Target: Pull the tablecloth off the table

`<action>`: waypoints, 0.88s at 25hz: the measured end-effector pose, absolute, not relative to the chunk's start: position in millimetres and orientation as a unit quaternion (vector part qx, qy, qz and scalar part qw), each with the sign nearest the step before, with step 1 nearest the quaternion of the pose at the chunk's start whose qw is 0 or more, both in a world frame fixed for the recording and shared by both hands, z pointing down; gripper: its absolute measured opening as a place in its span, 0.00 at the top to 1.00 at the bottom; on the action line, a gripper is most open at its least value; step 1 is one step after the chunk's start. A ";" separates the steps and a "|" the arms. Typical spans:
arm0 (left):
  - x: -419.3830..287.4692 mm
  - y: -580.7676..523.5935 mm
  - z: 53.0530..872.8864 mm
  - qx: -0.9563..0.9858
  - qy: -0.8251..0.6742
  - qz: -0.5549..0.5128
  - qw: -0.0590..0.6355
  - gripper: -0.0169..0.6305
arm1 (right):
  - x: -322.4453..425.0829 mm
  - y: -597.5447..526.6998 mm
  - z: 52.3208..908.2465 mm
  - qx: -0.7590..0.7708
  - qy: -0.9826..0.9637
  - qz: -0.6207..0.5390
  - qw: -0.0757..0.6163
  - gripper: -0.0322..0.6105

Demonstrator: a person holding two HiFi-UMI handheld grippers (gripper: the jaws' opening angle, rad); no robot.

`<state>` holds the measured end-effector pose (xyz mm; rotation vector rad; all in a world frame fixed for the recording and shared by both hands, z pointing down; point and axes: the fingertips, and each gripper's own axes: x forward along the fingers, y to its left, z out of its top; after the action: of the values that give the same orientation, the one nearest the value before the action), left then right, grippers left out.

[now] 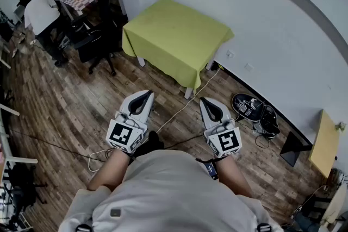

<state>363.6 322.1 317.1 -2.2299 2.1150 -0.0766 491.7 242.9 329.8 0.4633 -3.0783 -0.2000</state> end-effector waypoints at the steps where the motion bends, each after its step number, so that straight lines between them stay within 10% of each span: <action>1: 363.4 321.3 317.2 -0.724 0.688 -0.024 0.033 0.97 | 491.9 241.2 332.3 0.148 -0.987 -0.061 0.012 0.94; 22: 266.3 266.9 337.8 -0.724 0.690 -0.017 0.013 0.97 | 396.6 179.8 355.7 0.147 -0.988 -0.036 0.043 0.93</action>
<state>266.3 266.9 337.8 -2.2555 2.1501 -0.0519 396.6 179.8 355.7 0.4494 -3.0198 -0.1093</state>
